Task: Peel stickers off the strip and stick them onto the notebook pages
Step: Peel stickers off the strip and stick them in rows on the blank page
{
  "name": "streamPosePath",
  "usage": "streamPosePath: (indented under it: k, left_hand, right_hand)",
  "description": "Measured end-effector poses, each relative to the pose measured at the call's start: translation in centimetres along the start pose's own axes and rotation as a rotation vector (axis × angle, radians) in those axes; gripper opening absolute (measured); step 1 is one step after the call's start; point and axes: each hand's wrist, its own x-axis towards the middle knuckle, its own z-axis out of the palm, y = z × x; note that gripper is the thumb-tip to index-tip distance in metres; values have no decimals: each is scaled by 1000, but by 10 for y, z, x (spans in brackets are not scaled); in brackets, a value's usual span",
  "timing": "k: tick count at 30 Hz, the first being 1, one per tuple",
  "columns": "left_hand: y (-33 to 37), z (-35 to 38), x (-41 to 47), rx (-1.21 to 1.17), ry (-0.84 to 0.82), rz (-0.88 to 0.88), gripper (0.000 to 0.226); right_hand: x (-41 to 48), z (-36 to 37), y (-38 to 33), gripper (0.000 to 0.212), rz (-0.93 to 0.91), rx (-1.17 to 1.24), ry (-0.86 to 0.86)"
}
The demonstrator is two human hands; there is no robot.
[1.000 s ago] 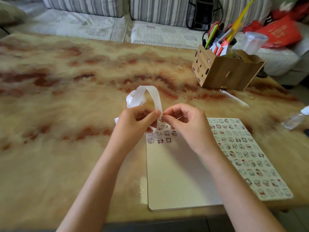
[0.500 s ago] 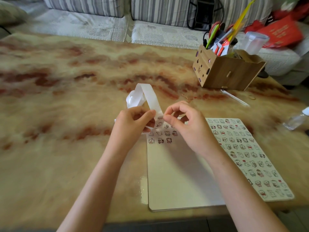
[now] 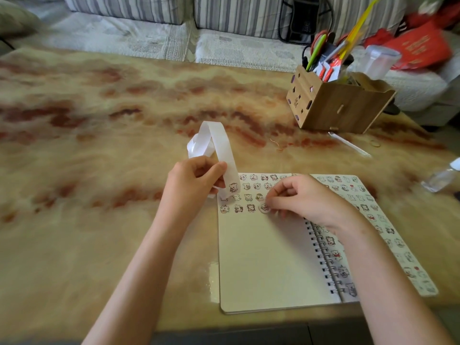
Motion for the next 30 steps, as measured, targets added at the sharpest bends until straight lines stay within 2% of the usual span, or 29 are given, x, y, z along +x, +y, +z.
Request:
streamPosePath:
  k: [23,30]
  left_hand:
    - [-1,-1,1,-4,0,5,17]
    - [-2,-1,1,-3,-3,-2,17]
  right_hand:
    - [3,9,0,1,0,-40,75]
    - [3,8,-1,12,11,-145,90]
